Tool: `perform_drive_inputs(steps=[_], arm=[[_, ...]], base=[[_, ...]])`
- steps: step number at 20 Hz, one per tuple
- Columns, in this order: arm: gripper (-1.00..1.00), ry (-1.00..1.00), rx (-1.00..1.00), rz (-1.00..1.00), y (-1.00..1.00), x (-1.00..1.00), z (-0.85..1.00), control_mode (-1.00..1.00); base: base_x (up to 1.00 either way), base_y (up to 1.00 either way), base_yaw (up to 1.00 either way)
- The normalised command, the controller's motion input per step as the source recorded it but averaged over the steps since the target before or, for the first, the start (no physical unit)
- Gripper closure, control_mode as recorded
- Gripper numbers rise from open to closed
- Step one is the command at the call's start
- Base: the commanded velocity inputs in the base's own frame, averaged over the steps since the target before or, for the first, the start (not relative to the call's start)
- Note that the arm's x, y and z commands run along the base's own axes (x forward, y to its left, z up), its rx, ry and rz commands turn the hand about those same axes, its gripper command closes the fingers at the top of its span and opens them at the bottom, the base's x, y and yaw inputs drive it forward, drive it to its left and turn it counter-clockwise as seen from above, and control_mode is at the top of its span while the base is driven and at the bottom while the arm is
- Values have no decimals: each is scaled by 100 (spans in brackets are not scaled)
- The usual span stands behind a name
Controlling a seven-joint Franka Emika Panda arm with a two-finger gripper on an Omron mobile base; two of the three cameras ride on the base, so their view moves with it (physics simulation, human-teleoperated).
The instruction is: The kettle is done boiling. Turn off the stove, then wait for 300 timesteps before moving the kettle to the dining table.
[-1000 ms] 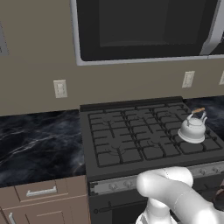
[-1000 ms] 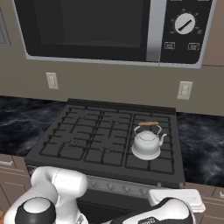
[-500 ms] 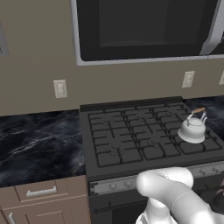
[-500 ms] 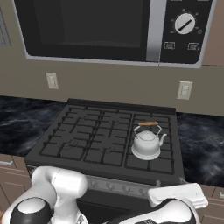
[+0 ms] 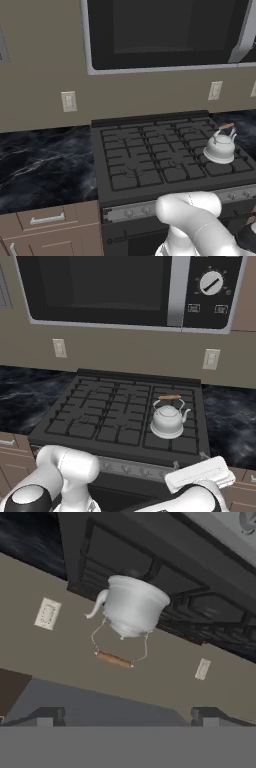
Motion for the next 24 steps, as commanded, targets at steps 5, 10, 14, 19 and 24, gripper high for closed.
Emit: perform_drive_inputs(steps=[5, 10, 14, 19, 24], arm=[[-100, -6, -21, 7, 13, -6, 33, -100], [-100, -4, -20, 8, 13, -3, 29, -100], [-100, -4, -20, 9, 14, -1, 23, -100], [-100, 0, -17, 8, 16, 0, 11, -100], [-100, 0, -15, 7, 12, 0, 8, -100]], base=[[0, 0, 0], [0, 0, 0], [0, 0, 0], [0, 0, 0], [0, 0, 0]])
